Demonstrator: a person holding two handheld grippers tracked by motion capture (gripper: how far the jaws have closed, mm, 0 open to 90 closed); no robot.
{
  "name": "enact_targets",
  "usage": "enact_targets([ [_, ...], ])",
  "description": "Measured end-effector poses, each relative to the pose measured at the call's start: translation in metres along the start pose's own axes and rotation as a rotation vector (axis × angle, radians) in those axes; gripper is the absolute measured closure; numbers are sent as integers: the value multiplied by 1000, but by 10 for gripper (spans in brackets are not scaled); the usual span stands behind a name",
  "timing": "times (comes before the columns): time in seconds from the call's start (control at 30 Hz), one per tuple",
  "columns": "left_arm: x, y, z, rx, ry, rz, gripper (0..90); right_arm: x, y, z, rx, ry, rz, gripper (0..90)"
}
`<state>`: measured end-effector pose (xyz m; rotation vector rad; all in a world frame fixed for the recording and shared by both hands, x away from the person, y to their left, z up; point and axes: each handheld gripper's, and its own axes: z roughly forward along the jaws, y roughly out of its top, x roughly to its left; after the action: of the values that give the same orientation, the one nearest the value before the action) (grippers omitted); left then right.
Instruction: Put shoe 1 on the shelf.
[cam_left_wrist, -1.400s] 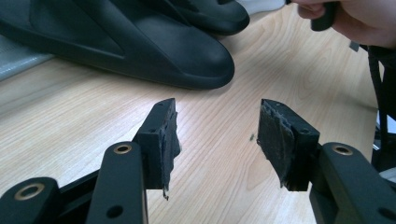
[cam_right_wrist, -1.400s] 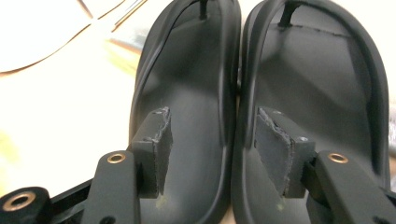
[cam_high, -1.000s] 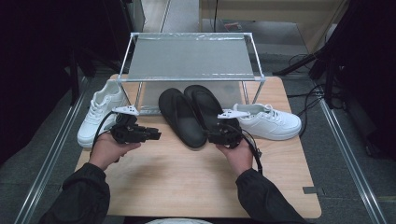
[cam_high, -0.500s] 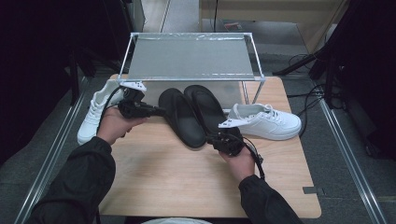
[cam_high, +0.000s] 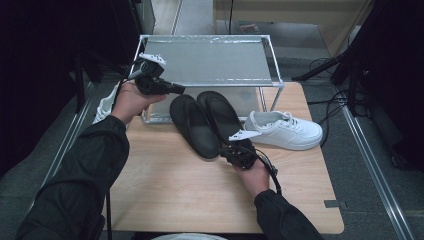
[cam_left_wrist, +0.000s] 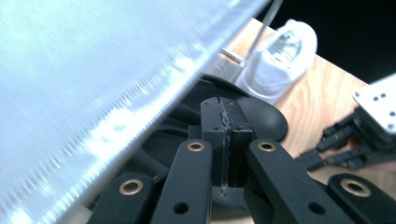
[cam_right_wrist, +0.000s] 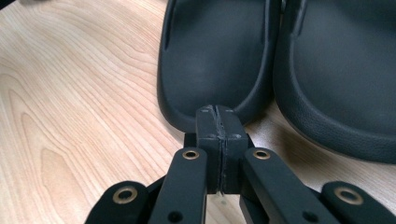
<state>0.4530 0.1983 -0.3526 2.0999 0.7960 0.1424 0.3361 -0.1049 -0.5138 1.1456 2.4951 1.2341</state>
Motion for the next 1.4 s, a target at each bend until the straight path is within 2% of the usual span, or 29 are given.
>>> enact_targets([
  [0.1,7,8,2,6,9,3,900,-4,-3,5,10,11,23,900],
  [0.2,14,14,5,4,21,-1,900,-4,-4,9,18,-6,-6,896],
  [0.33,20,17,10,5,50,2,900,-3,-4,12,19,-8,-13,898],
  [0.4,23,18,12,13,84,-3,900,-3,-4,14,25,-14,-15,900],
  [0.53,30,20,16,31,78,-8,900,-2,-3,17,37,-23,-21,900],
  [0.73,29,19,17,33,90,12,900,-1,1,22,40,-23,-20,900],
  [0.9,29,18,18,31,86,-6,900,0,4,26,37,-13,-18,900],
  [1.03,30,17,18,26,84,-17,900,4,5,29,38,-10,-15,900],
  [1.4,28,19,18,37,94,-11,900,21,17,45,37,14,-18,900],
])
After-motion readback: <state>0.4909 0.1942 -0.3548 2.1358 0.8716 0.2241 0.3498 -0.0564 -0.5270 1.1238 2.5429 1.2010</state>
